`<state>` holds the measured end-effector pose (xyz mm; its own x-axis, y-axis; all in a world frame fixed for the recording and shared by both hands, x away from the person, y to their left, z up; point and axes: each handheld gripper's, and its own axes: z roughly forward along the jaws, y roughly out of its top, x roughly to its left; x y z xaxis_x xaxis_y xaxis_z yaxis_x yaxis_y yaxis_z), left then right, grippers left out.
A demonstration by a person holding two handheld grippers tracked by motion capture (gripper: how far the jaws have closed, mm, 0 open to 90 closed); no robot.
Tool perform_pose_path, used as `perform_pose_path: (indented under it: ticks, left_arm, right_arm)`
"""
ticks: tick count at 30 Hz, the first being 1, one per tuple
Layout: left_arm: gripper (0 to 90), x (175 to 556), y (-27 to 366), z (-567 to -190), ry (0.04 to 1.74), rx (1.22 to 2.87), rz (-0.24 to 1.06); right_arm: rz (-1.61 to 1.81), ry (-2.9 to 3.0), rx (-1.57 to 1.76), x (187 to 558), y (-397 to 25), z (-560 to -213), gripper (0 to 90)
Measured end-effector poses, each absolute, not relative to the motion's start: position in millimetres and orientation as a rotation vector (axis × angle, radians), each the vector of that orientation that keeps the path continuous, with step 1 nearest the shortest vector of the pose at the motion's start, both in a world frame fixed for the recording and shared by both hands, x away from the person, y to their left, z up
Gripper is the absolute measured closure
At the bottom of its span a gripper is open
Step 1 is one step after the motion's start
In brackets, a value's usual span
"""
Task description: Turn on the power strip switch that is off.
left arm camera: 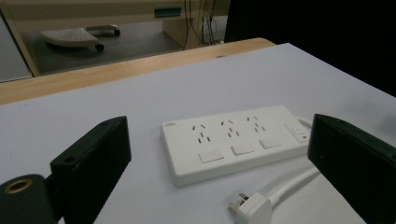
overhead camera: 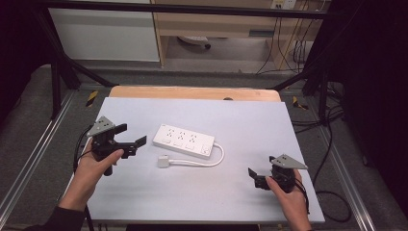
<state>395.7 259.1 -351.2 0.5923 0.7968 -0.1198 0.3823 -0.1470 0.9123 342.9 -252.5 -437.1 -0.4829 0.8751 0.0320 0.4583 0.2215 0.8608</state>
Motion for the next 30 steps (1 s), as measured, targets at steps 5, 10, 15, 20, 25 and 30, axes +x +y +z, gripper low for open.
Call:
perform_pose_path:
  ticks: [5, 10, 15, 20, 25, 30]
  left_arm:
    - [6.4, 403.1, 254.5, -353.8, 0.983, 1.770, 0.493]
    - [6.5, 407.9, 248.3, -353.6, 0.978, 1.782, 0.493]
    - [6.7, 415.2, 241.4, -355.1, 0.974, 1.781, 0.494]
    - [7.5, 421.0, 233.7, -359.8, 0.973, 1.792, 0.504]
    - [8.9, 423.0, 230.9, -361.0, 0.981, 1.791, 0.523]
    - [8.9, 427.0, 229.2, -363.6, 0.989, 1.796, 0.510]
  right_arm:
    - [1.191, 2.036, 1.236, 343.9, -252.6, -437.6, 5.5]
    - [1.188, 2.034, 1.236, 343.2, -253.2, -437.3, 5.2]
    - [1.201, 2.030, 1.240, 343.2, -252.3, -436.7, 4.9]
    - [1.198, 2.034, 1.236, 343.7, -252.2, -437.0, 4.7]
    - [1.195, 2.044, 1.240, 343.4, -251.3, -437.5, 4.7]
    - [1.191, 2.046, 1.239, 343.5, -251.5, -437.9, 4.7]
